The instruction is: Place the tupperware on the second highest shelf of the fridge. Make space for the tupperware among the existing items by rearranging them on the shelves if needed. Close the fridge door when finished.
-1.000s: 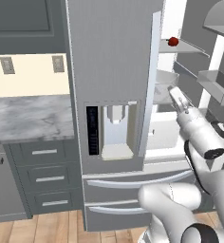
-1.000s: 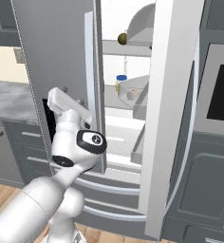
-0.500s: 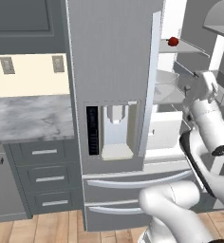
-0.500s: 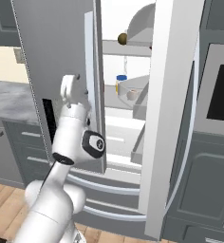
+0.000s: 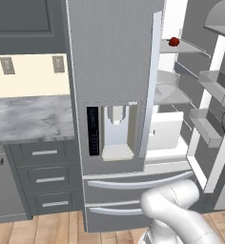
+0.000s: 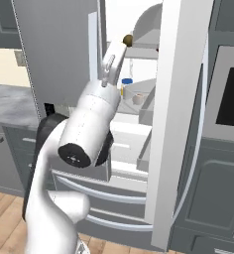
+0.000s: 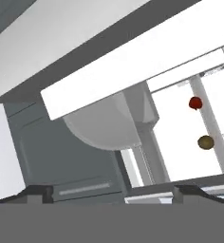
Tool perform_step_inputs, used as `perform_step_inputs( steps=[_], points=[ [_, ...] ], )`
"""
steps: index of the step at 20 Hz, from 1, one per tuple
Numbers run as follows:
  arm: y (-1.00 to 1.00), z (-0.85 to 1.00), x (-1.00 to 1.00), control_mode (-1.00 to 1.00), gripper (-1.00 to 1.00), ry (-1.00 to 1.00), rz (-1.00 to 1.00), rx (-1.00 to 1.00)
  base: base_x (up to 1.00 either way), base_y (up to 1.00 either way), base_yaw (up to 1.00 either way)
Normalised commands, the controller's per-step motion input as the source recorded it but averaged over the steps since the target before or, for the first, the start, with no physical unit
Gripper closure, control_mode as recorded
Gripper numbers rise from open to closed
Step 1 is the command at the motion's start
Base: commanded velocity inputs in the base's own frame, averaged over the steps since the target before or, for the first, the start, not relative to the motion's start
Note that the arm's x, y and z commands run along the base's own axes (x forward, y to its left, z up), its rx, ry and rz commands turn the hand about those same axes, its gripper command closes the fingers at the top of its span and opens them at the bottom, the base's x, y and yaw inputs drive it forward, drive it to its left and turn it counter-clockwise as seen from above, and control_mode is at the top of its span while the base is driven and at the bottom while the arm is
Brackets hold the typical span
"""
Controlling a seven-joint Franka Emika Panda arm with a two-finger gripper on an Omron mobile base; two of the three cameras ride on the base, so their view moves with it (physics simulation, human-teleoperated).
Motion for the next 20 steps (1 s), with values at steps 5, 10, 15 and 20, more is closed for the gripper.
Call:
perform_step_inputs(
  steps=[5,10,15,20],
  points=[
    [-1.00,0.33,-0.76,-1.00,-1.00,0.20,0.00,0.18,0.00,0.00,0.00],
    [-1.00,-0.11,-0.33,-1.00,-1.00,0.33,0.03,0.12,0.00,0.00,0.00],
    [-1.00,-0.88,0.01,-1.00,-1.00,0.28,0.12,0.11,0.00,0.00,0.00],
    [-0.83,-1.00,0.12,-1.00,-1.00,0.22,0.17,0.06,0.00,0.00,0.00]
  ],
)
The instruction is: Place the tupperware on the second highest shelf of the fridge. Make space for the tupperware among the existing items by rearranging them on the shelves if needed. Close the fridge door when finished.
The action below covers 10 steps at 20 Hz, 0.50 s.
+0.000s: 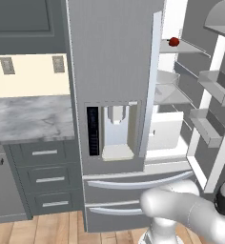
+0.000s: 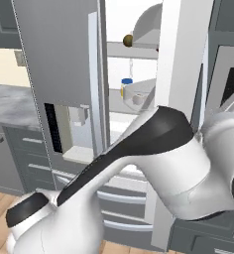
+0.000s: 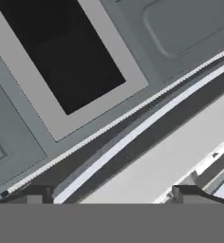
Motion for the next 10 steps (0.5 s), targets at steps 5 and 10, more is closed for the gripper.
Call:
perform_step_inputs(
  steps=[5,10],
  points=[
    [-0.30,-1.00,0.65,-1.00,-1.00,0.02,0.21,0.04,0.00,0.00,0.00],
    [0.00,-1.00,0.92,-1.00,-1.00,0.04,0.20,-0.01,0.00,0.00,0.00]
  ],
)
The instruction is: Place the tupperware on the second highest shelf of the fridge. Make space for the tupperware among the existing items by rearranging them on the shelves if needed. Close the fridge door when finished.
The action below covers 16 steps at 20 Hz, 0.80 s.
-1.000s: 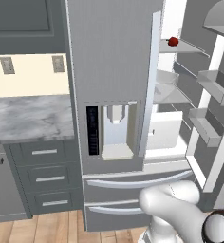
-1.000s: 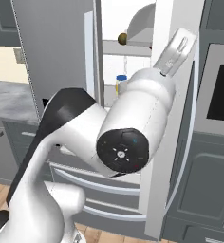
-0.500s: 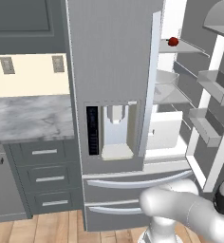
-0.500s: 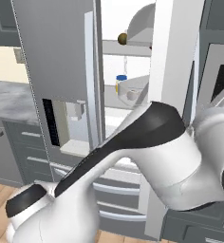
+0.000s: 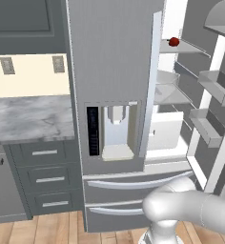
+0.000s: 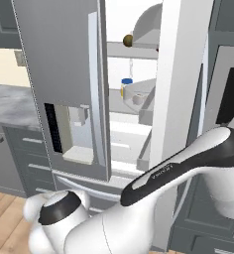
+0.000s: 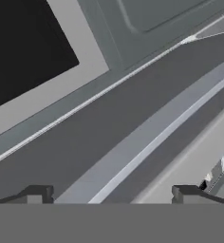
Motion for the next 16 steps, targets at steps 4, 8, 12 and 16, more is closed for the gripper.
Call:
perform_step_inputs(
  steps=[4,8,12,16],
  points=[
    [-0.05,-0.98,1.00,-1.00,-1.00,0.18,0.26,0.00,0.00,0.00,0.00],
    [-0.34,-0.61,1.00,-1.00,-1.00,0.19,0.24,0.03,0.00,0.00,0.00],
    [-0.34,-0.53,0.89,-1.00,-1.00,0.13,0.22,0.05,0.00,0.00,0.00],
    [0.79,-0.60,0.69,-1.00,-1.00,0.06,0.25,-0.04,0.00,0.00,0.00]
  ],
)
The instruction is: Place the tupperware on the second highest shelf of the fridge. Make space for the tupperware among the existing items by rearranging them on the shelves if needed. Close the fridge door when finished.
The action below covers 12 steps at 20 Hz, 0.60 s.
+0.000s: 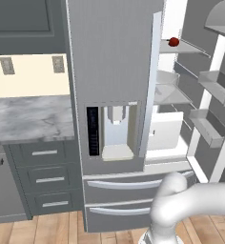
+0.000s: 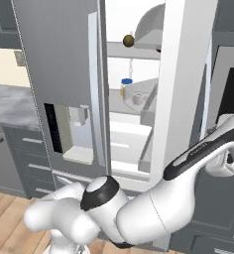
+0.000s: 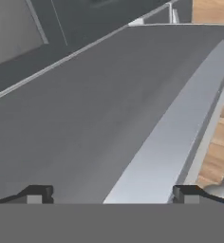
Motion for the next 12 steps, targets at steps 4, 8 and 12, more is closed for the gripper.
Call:
perform_step_inputs(
  steps=[4,8,12],
  points=[
    [1.00,-0.61,0.60,-1.00,-1.00,0.02,0.25,-0.15,0.00,0.00,0.00],
    [1.00,-0.56,0.39,-1.00,-1.00,-0.18,0.20,-0.18,0.00,0.00,0.00],
    [1.00,-0.41,0.02,-1.00,-1.00,-0.59,0.04,-0.30,0.00,0.00,0.00]
  ],
)
